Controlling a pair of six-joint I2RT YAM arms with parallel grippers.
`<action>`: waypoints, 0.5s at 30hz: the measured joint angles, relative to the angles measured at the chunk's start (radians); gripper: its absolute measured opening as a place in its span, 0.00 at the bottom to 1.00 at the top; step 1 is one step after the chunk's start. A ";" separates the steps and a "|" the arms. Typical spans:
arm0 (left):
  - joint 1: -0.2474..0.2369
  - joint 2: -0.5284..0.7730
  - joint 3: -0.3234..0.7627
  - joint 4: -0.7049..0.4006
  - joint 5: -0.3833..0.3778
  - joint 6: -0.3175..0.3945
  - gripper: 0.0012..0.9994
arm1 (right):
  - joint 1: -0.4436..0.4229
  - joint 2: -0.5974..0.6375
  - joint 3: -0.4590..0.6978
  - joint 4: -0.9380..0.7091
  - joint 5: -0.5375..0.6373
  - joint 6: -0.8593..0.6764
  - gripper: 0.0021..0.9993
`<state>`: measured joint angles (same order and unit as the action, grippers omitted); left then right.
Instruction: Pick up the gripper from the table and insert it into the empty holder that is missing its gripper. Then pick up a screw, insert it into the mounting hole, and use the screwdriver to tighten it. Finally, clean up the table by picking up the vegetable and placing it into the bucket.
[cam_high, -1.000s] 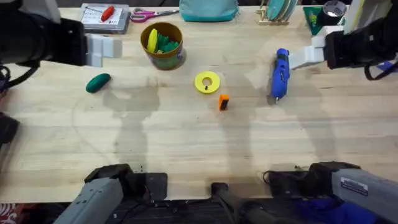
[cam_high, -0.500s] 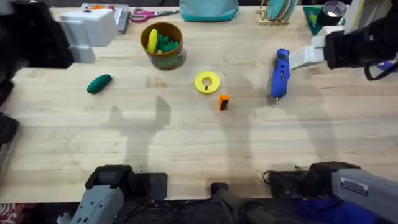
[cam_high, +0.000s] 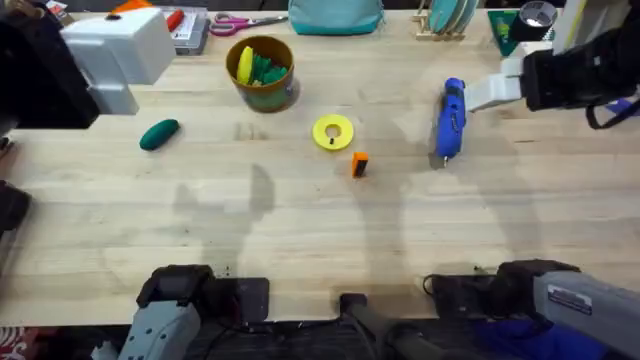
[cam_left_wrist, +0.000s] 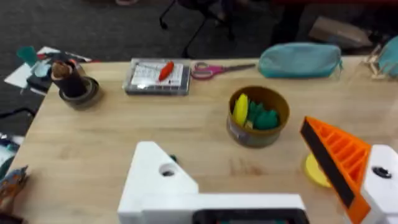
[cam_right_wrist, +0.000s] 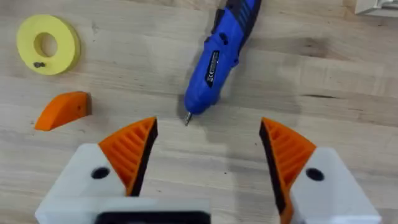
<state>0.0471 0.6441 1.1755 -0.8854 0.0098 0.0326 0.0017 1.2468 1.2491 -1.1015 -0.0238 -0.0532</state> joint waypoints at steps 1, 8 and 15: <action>0.000 0.000 0.000 -0.013 -0.005 -0.001 0.99 | 0.000 0.000 0.000 0.000 0.000 0.000 1.00; 0.000 0.000 -0.001 -0.080 -0.040 -0.004 0.99 | 0.000 0.000 0.000 0.000 0.000 0.000 1.00; -0.005 -0.009 -0.108 0.031 -0.059 -0.004 0.99 | 0.000 0.000 0.000 0.000 0.000 0.000 1.00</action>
<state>0.0418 0.6351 1.0674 -0.8541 -0.0490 0.0284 0.0017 1.2465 1.2491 -1.1017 -0.0238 -0.0532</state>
